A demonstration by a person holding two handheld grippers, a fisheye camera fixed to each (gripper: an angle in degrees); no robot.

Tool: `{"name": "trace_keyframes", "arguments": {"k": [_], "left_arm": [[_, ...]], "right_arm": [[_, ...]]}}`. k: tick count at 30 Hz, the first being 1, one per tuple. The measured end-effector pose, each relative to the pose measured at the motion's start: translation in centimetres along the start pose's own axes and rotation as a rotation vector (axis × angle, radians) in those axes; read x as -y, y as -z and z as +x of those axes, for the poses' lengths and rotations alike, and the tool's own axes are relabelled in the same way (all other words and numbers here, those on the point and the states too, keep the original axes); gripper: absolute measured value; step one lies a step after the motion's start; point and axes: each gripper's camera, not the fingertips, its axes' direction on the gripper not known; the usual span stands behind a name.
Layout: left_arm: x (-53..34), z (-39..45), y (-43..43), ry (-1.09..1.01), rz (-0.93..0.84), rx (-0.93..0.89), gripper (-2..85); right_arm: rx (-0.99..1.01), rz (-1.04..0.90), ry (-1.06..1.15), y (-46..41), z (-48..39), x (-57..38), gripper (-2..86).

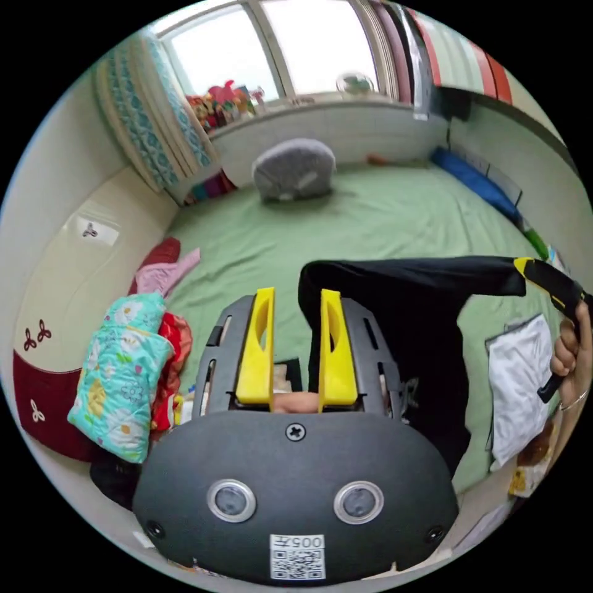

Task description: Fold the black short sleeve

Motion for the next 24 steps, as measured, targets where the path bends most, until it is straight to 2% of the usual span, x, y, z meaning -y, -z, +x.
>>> {"name": "trace_keyframes", "arguments": {"k": [6, 10, 14, 17, 20, 24], "left_arm": [[-5.4, -1.2, -5.4, -0.023, -0.143, -0.161, 13.3], [-10.5, -1.4, -4.7, -0.136, -0.147, -0.299, 14.9], [-14.8, 0.1, -4.8, -0.233, -0.202, -0.406, 18.6], [-15.8, 0.5, -6.2, -0.211, -0.221, -0.346, 19.1], [-15.5, -0.2, -8.0, -0.131, -0.29, -0.406, 17.9], [-15.6, -1.0, -8.3, -0.096, -0.328, -0.355, 14.1]], "right_arm": [[0.06, -0.171, 0.217, -6.0, -1.8, -6.4, 6.4], [0.051, -0.22, 0.541, -5.3, -4.5, -14.9, 8.2], [0.136, -0.352, 0.773, -5.4, -7.2, -24.1, 10.9], [0.029, -0.375, 0.838, -7.2, -9.3, -28.2, 10.9], [-0.033, -0.377, 0.818, -9.1, -10.8, -29.7, 10.6], [-0.079, -0.373, 0.79, -9.3, -12.1, -29.9, 7.6]]}}
